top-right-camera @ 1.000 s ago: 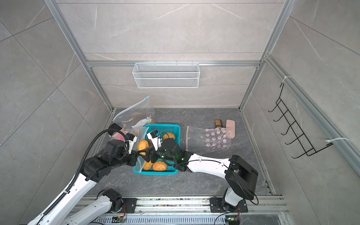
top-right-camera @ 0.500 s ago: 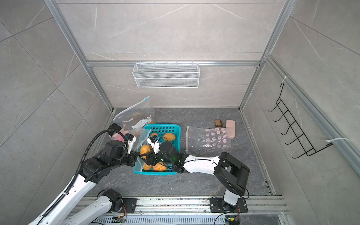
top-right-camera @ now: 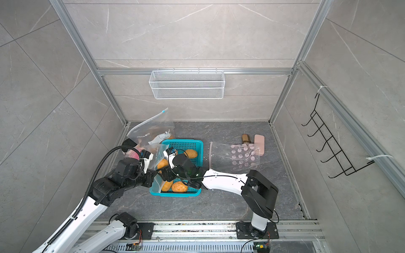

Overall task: Put the potatoes into a zipper bag and zip it
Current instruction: Place the potato into the zipper food storage bag.

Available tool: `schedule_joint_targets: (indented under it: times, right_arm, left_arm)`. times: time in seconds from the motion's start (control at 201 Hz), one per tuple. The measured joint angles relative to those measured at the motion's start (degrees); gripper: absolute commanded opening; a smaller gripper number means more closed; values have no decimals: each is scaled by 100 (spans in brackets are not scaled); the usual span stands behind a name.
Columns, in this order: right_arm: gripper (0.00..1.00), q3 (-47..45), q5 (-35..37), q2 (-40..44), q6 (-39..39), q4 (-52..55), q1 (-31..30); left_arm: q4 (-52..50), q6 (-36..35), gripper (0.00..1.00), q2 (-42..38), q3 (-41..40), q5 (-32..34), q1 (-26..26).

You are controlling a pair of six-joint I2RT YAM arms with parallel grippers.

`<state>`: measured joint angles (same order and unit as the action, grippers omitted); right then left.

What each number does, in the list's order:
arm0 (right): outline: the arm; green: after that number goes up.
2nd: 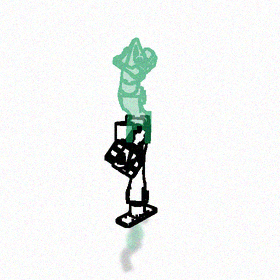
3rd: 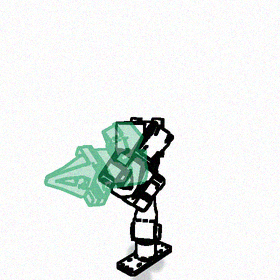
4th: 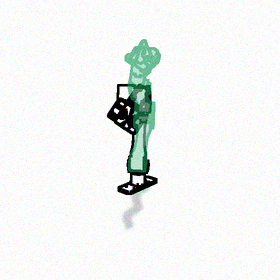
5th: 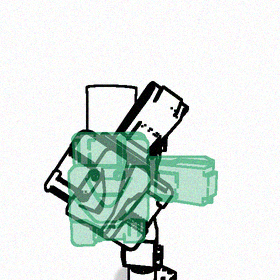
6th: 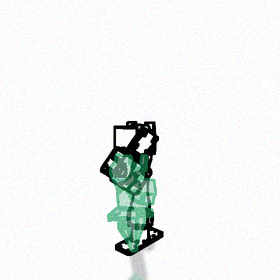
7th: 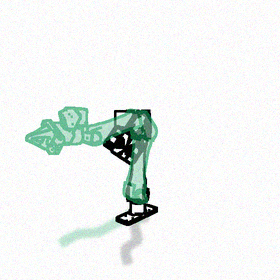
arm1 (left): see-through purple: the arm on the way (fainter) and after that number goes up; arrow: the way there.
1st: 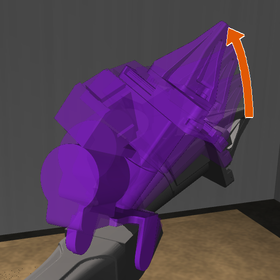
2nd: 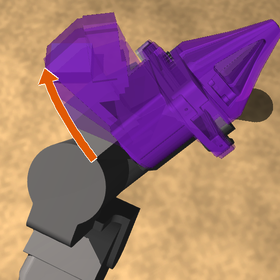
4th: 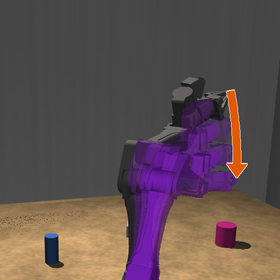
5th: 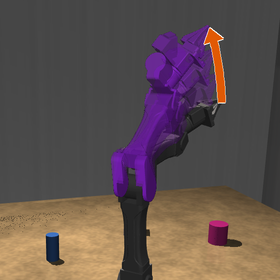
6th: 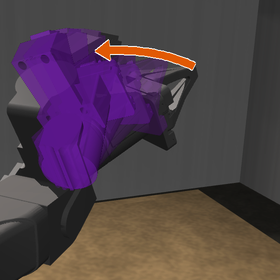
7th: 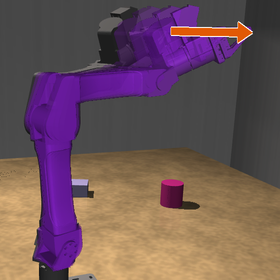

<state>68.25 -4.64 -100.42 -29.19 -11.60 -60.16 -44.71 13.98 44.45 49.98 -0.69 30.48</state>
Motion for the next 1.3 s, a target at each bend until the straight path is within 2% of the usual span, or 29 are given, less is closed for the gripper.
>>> schedule_joint_targets:
  times: [0.139, 0.348, 0.533, 0.727, 0.871, 1.07, 1.17, 1.299]
  right_arm:
    - [72, 184, 127, -42, -238, 321, -7]
    - [78, 184, 245, -42, -437, 597, -22]
    - [76, 186, 280, -42, -448, 769, -26]
    - [67, 175, 341, 85, -354, 929, -26]
    - [69, 127, 387, 527, -92, 1023, -26]
    - [73, 98, 966, 1075, 319, 1255, 13]
    - [74, 289, 1143, 962, 407, 1617, 210]
    - [74, 986, 1211, 358, 507, 2267, 693]
  left_arm:
    - [4, -15, 0, -7, 0, -13, 0]
    - [4, -33, 0, -17, 0, -94, 0]
    - [4, -35, 0, -52, 0, -98, 0]
    - [4, -37, 0, -79, 0, -94, 0]
    - [4, -37, 0, -98, 0, -92, 0]
    - [2, -37, 0, -103, 0, -83, 0]
    - [2, -37, 0, -103, 0, -83, 0]
    - [2, -39, 0, -103, 0, -74, 0]
